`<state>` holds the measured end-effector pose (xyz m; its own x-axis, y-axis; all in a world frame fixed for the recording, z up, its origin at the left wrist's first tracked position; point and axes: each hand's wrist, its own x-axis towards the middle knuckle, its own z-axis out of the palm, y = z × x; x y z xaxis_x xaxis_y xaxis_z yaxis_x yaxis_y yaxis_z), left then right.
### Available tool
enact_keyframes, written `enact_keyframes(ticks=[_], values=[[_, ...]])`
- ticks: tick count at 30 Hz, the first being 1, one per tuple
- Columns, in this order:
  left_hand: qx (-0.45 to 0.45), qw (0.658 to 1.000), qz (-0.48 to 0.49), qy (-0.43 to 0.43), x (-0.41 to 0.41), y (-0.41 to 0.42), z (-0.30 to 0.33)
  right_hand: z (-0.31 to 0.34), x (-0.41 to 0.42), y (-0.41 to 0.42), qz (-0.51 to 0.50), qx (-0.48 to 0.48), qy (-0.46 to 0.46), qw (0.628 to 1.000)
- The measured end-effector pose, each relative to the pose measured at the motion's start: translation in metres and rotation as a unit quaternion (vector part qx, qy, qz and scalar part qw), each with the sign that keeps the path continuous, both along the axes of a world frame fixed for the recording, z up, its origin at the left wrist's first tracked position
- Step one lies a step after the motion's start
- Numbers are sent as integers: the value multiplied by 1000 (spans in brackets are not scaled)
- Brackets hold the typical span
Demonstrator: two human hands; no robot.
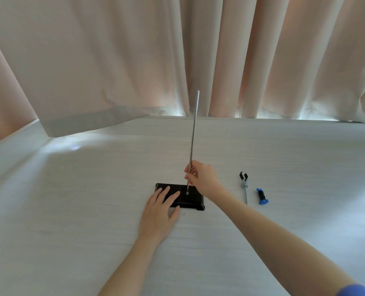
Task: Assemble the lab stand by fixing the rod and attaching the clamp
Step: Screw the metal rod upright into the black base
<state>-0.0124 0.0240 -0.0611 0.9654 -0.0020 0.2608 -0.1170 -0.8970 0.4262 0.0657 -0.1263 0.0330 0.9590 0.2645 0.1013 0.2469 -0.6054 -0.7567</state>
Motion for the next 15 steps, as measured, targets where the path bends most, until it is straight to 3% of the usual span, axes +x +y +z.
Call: enact_keyframes(ticks=[7,15], values=[[28,999,-2,-25,0,-1,3,6,-2,0,42,-72,-49,995],[22,999,-9,-21,-2,-1,2,-6,-12,7,-26,-25,-95,995]])
